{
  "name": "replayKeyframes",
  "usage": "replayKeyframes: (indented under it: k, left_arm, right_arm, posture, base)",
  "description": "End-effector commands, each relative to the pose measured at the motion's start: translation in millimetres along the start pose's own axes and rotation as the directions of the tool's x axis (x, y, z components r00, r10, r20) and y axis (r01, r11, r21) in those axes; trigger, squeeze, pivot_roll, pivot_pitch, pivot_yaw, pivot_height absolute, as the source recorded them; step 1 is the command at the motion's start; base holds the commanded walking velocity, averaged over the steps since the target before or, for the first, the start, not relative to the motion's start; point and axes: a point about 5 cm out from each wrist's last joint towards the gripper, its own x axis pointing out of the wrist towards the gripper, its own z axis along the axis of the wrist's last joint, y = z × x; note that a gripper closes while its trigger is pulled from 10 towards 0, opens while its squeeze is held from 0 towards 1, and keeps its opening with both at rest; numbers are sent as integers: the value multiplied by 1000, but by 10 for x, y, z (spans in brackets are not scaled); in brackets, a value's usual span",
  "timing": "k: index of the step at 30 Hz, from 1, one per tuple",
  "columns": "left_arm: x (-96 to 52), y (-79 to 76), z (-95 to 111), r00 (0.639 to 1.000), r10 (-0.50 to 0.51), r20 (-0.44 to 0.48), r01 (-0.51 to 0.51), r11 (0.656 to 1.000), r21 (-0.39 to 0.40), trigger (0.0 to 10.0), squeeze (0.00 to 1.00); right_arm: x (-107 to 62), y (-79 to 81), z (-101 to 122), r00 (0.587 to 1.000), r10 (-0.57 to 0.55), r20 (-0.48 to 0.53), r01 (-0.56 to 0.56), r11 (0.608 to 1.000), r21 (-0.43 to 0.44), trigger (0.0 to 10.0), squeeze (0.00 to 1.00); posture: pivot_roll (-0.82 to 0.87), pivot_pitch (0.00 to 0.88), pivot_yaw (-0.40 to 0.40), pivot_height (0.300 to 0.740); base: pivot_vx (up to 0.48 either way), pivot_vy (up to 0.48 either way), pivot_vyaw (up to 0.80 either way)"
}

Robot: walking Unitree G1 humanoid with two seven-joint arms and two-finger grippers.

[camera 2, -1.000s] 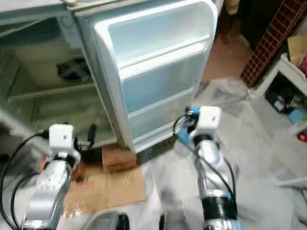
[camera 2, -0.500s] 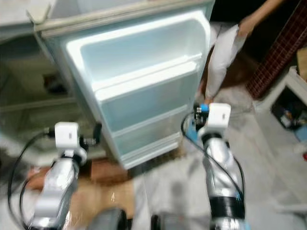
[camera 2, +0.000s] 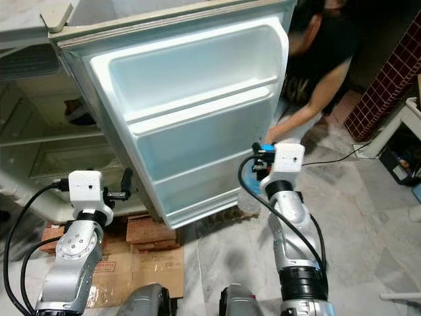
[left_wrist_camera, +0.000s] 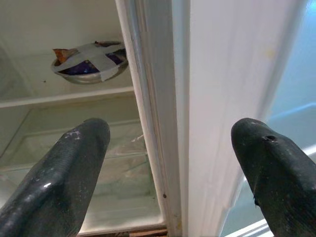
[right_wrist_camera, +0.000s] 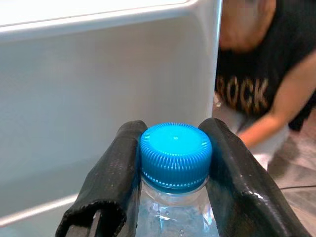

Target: Restocking fridge

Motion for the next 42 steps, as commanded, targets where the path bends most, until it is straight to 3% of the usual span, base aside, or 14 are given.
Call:
replayKeyframes:
  k: [1, 13, 23, 30, 42]
  left_arm:
    - [-11, 20, -15, 1000, 12, -4, -12, 1000, 16, 10000, 0]
    - [-24, 42, -15, 1000, 25, -2, -25, 999, 24, 10000, 0]
    - [-25, 36, -16, 1000, 20, -2, -20, 1000, 17, 10000, 0]
    - [-25, 45, -14, 999, 34, 1, -34, 999, 20, 10000, 0]
    - [-34, 55, -9, 999, 41, 4, -41, 999, 26, 10000, 0]
  right_arm:
    - [-2, 4, 84, 999, 11, 43, -11, 1000, -17, 10000, 0]
    - [8, 39, 84, 999, 24, 48, -24, 1000, -7, 10000, 0]
    - [2, 8, 86, 999, 3, 50, -3, 1000, -1, 10000, 0]
    - [-12, 83, 77, 997, 51, 56, -53, 998, 19, 10000, 0]
    - [25, 153, 83, 994, 90, 66, -92, 995, 40, 10000, 0]
  posture:
    - [4, 142, 39, 740]
    - [9, 146, 38, 740]
    - [6, 148, 40, 740]
    - [8, 148, 42, 740]
    - [16, 153, 43, 670]
  base:
    - [0, 0, 800]
    - [0, 0, 749]
    - [0, -29, 0]
    - [0, 0, 0]
    - [0, 0, 0]
